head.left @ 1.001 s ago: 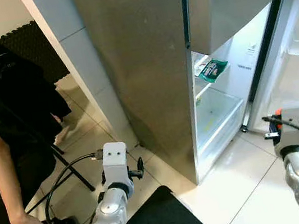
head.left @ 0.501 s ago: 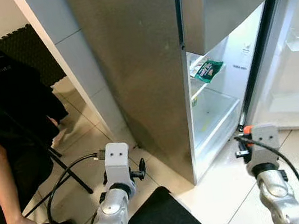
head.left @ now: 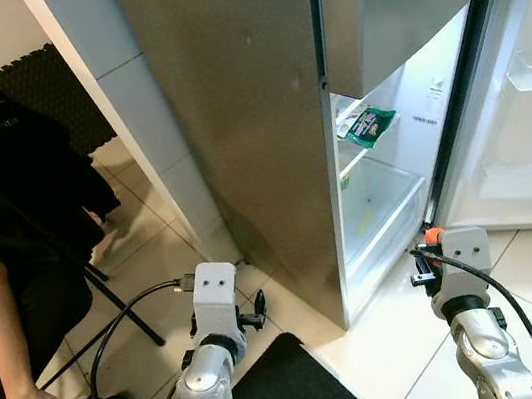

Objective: Restocking fridge

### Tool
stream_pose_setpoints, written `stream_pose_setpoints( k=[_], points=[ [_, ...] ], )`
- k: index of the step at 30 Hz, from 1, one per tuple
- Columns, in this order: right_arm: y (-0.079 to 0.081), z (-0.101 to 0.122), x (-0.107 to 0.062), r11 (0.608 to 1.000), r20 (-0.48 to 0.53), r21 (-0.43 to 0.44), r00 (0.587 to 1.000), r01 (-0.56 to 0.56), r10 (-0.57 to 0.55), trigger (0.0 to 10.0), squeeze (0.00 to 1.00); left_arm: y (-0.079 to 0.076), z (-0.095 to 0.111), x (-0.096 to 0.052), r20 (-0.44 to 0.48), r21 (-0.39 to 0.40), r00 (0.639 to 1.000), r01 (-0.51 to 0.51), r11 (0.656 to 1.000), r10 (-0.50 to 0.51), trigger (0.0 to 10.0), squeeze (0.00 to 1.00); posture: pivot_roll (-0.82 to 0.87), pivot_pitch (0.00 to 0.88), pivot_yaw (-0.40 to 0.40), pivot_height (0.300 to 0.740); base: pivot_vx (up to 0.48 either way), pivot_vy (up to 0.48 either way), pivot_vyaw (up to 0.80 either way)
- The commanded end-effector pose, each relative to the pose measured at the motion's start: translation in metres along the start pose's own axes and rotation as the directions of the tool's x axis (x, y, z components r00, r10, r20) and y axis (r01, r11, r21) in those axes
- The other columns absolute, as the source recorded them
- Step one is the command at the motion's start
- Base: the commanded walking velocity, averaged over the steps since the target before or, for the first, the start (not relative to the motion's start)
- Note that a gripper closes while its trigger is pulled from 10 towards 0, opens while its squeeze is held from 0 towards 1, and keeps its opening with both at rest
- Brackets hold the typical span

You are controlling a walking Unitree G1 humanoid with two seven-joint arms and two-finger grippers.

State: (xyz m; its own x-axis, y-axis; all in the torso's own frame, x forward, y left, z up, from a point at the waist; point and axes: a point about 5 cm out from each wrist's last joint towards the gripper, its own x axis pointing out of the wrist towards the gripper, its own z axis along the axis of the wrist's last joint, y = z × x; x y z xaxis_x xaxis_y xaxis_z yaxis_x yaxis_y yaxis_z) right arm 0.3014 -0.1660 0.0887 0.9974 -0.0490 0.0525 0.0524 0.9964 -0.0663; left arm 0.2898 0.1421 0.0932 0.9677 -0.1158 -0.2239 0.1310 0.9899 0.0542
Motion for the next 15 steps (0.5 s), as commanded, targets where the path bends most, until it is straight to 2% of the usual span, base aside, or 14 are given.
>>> stream_pose_setpoints(
  k=[1,7,15],
  points=[
    [0.0049,-0.0044,-0.0052,1.0,-0.019,0.006,1.0,-0.018,0.018,10.0,0.0,0.006,-0.0126,-0.0028,-0.038,0.004,0.999,-0.012,1.0,0.012,10.0,0.0,-0.1,0.191,0.095,0.74,0.0,0.0,0.0],
    [0.0099,-0.0104,-0.0098,0.999,-0.039,-0.009,0.998,-0.041,0.041,10.0,0.0,0.0097,-0.0145,-0.0036,-0.03,0.01,0.999,-0.015,1.0,0.015,10.0,0.0,-0.1,0.189,0.09,0.74,0.0,0.0,0.0],
    [0.0071,-0.0087,-0.0083,0.999,-0.039,-0.014,0.998,-0.041,0.04,10.0,0.0,0.0149,-0.0155,-0.0034,-0.022,0.028,0.999,-0.034,0.999,0.035,10.0,0.0,-0.1,0.189,0.086,0.74,0.0,0.0,0.0]
  ],
)
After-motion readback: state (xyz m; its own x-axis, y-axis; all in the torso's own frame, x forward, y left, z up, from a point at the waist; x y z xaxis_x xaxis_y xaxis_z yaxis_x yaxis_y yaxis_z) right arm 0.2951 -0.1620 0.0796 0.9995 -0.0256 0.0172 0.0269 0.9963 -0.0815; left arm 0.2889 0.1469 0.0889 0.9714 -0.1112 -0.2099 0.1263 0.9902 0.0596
